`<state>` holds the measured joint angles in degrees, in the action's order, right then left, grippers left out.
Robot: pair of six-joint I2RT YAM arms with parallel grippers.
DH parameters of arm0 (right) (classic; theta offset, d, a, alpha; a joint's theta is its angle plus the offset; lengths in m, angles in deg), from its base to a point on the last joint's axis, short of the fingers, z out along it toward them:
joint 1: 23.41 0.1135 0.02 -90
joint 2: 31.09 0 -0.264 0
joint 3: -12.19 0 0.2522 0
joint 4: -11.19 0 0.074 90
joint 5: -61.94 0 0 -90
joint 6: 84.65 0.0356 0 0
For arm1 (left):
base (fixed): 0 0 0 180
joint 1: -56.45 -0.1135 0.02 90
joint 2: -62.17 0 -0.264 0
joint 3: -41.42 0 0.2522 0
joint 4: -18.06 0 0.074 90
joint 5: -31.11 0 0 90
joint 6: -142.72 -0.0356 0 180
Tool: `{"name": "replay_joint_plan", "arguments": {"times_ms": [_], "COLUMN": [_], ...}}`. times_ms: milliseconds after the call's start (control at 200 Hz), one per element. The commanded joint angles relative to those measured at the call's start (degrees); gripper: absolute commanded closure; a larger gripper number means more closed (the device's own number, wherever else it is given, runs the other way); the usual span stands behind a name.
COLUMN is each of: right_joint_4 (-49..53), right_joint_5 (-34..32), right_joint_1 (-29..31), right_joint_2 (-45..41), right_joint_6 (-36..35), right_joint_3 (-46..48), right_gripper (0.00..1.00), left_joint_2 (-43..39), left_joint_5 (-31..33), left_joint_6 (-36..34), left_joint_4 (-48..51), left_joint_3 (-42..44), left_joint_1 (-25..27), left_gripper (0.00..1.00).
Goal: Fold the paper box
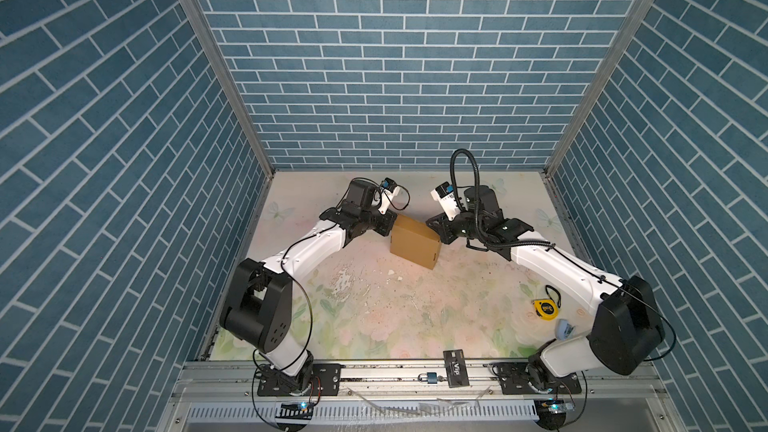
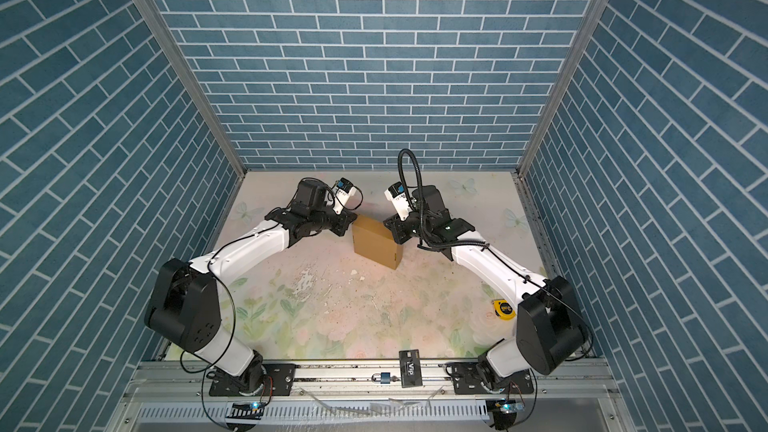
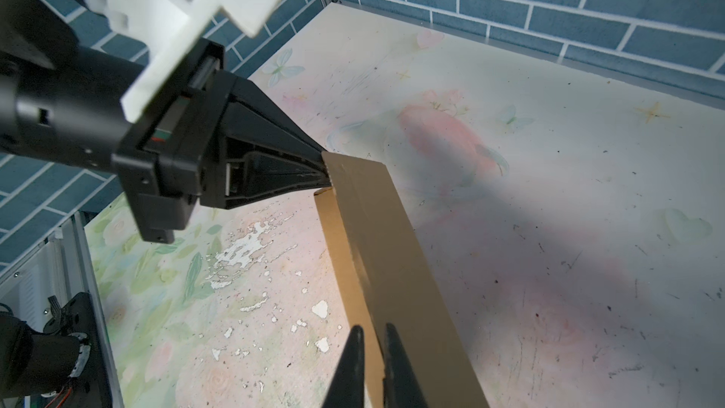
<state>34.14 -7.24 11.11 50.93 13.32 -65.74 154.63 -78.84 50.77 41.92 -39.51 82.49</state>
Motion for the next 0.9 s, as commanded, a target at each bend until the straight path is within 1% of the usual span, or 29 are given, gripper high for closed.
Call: {"name": "replay_joint_plan", "arguments": {"times_ms": [0, 95, 190, 325, 400, 510, 595, 735, 895], "right_joint_4": [0.3, -0.4, -1.0, -5.5, -6.9, -5.6, -4.8, -1.6, -4.2], "right_joint_5": [-0.7, -0.8, 1.3, 1.3, 1.9, 2.6, 1.6, 0.5, 2.4], "right_joint_1": [-1.9, -2.2, -2.1, -2.1, -1.8, -1.4, -1.4, -1.7, -1.7], "right_joint_2": [-4.1, -4.7, -3.1, -3.4, -3.2, -3.3, -4.3, -4.3, -2.9], "right_joint_6": [3.1, 2.8, 3.5, 6.3, 7.5, 7.7, 6.6, 4.5, 5.5], "right_joint_3": [-1.4, -0.6, 1.1, 7.3, 9.0, 8.7, 8.2, 4.0, 4.4], "right_gripper": [0.87, 0.87, 0.87, 0.88, 0.89, 0.89, 0.89, 0.89, 0.89], "left_joint_2": [1.3, 1.4, 1.9, 1.5, 1.8, 1.6, 1.9, 2.7, 2.6], "left_joint_5": [0.0, 0.2, 0.1, -0.3, -0.2, -0.3, -0.2, 0.0, 0.2], "left_joint_6": [-0.4, -0.4, -0.4, -0.4, -0.3, -0.4, -0.4, -0.4, -0.5], "left_joint_4": [9.0, 8.3, 7.9, 8.2, 7.5, 8.4, 7.4, 8.9, 7.6], "left_joint_3": [2.7, 3.1, 3.2, 3.2, 3.7, 3.0, 3.4, 1.3, 2.4], "left_joint_1": [1.1, 1.1, 1.0, 1.1, 1.0, 1.0, 1.0, 1.0, 1.0], "left_gripper": [0.95, 0.95, 0.95, 0.95, 0.95, 0.95, 0.95, 0.95, 0.95]}}
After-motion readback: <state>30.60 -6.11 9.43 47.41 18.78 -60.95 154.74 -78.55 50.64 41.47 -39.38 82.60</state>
